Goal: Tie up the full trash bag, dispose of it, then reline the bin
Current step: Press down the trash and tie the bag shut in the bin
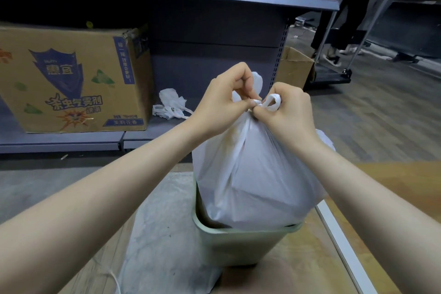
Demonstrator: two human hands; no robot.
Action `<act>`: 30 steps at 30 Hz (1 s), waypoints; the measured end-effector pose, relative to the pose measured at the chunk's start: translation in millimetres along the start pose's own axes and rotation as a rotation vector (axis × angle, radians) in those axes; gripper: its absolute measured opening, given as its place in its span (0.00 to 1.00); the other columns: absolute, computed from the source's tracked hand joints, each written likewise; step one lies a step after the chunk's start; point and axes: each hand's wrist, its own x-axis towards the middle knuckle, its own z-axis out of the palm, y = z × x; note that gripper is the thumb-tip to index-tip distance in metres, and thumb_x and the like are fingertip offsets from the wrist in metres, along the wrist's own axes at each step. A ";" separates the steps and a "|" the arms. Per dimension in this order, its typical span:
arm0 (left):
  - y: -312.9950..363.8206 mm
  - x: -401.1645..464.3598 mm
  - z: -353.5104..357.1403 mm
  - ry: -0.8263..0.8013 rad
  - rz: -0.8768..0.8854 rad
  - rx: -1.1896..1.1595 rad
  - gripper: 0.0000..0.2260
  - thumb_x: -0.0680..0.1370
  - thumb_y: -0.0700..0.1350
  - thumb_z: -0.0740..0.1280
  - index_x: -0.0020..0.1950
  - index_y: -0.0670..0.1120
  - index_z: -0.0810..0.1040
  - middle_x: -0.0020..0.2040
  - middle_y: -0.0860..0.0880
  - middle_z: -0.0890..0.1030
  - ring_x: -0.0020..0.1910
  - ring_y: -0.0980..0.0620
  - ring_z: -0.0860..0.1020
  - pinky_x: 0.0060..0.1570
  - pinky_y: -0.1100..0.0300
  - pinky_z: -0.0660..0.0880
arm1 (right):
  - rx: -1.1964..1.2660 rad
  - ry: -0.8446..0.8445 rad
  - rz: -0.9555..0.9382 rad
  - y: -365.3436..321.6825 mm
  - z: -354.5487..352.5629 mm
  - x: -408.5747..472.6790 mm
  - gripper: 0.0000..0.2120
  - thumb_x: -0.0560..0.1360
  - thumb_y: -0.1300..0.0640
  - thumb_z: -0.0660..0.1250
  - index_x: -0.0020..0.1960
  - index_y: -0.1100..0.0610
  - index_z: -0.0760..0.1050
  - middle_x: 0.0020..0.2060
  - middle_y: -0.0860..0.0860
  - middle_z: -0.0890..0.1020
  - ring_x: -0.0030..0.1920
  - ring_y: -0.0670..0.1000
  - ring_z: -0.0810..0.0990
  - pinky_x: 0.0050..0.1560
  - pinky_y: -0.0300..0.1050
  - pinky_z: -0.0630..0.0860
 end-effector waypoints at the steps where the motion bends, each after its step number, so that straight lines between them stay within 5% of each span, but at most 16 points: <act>1: 0.6 -0.8 0.9 0.001 0.024 0.039 0.16 0.71 0.31 0.68 0.39 0.49 0.65 0.37 0.52 0.80 0.36 0.59 0.76 0.37 0.65 0.73 | -0.011 0.029 -0.002 0.0 1.7 -1.0 0.16 0.66 0.60 0.69 0.29 0.57 0.62 0.24 0.49 0.67 0.28 0.49 0.63 0.29 0.42 0.57; 3: 1.9 -1.4 0.8 -0.016 0.006 0.035 0.13 0.72 0.32 0.67 0.41 0.48 0.69 0.39 0.51 0.80 0.37 0.57 0.76 0.37 0.64 0.74 | -0.038 0.098 -0.008 -0.2 4.2 -2.6 0.20 0.67 0.60 0.69 0.28 0.52 0.57 0.23 0.47 0.64 0.27 0.48 0.61 0.28 0.42 0.54; 8: 0.0 0.6 -8.0 -0.196 -0.358 -0.290 0.10 0.74 0.31 0.66 0.51 0.44 0.79 0.51 0.47 0.80 0.46 0.54 0.79 0.46 0.61 0.78 | -0.032 0.241 -0.081 9.2 5.7 -3.3 0.14 0.67 0.60 0.68 0.31 0.55 0.62 0.22 0.45 0.64 0.27 0.51 0.62 0.28 0.41 0.57; 13: 0.0 2.3 -10.2 -0.220 -0.355 -0.234 0.08 0.76 0.35 0.68 0.48 0.47 0.81 0.44 0.51 0.81 0.43 0.55 0.81 0.42 0.64 0.78 | 0.032 0.272 -0.259 17.4 5.8 -4.1 0.13 0.65 0.63 0.69 0.29 0.60 0.65 0.24 0.48 0.66 0.27 0.51 0.62 0.28 0.44 0.60; 17: -2.2 2.0 -8.1 -0.189 -0.330 -0.203 0.06 0.73 0.37 0.72 0.44 0.46 0.78 0.43 0.51 0.79 0.41 0.54 0.79 0.45 0.56 0.80 | 0.030 0.265 -0.328 20.1 4.4 -5.1 0.12 0.65 0.65 0.70 0.29 0.64 0.68 0.24 0.53 0.70 0.27 0.53 0.67 0.27 0.49 0.63; 20: -3.0 0.9 -6.7 -0.175 -0.320 -0.182 0.07 0.71 0.38 0.74 0.46 0.44 0.78 0.43 0.49 0.78 0.41 0.57 0.79 0.43 0.61 0.80 | 0.059 0.248 -0.382 21.7 4.2 -6.5 0.13 0.67 0.62 0.70 0.29 0.66 0.69 0.24 0.56 0.73 0.26 0.55 0.69 0.26 0.50 0.64; 30: -3.3 -6.8 -2.0 -0.269 -0.365 -0.303 0.07 0.77 0.37 0.66 0.53 0.44 0.82 0.47 0.49 0.84 0.49 0.57 0.81 0.57 0.63 0.77 | 0.052 0.236 -0.464 27.3 2.7 -6.3 0.12 0.67 0.64 0.70 0.29 0.67 0.71 0.24 0.59 0.75 0.26 0.58 0.71 0.27 0.50 0.66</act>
